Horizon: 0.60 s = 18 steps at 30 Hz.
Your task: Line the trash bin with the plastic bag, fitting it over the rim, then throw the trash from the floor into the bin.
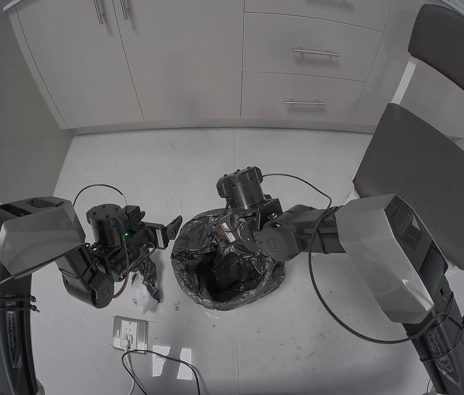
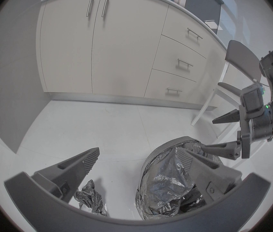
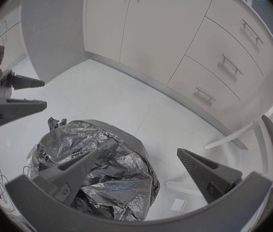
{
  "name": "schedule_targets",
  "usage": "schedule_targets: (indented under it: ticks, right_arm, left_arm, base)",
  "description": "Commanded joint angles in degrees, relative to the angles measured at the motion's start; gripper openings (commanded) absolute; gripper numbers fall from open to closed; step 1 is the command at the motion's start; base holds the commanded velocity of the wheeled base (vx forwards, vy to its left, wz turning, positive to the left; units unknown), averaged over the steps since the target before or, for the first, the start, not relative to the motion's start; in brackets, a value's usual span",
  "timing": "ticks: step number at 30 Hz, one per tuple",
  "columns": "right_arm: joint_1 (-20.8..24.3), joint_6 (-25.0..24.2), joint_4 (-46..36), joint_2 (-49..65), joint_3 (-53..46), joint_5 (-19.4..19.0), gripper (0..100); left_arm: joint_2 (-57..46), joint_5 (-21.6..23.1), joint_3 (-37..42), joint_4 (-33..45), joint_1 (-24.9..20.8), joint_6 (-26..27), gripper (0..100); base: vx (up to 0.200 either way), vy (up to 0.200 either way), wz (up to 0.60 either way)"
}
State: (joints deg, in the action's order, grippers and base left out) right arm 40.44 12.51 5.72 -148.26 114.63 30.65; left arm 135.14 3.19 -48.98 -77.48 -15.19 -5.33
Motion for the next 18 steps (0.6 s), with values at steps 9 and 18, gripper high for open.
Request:
schedule_targets:
  ticks: [9, 18]
  right_arm:
    - [0.4, 0.1, 0.1, -4.5, 0.0, 0.4, 100]
    - [-1.2, 0.1, 0.5, -6.7, 0.0, 0.5, 100]
  left_arm:
    - [-0.1, 0.1, 3.2, -2.8, 1.3, 0.0, 100]
    - [0.7, 0.1, 3.5, -3.3, 1.4, 0.0, 100]
  base:
    - [0.000, 0.000, 0.00]
    - [0.000, 0.000, 0.00]
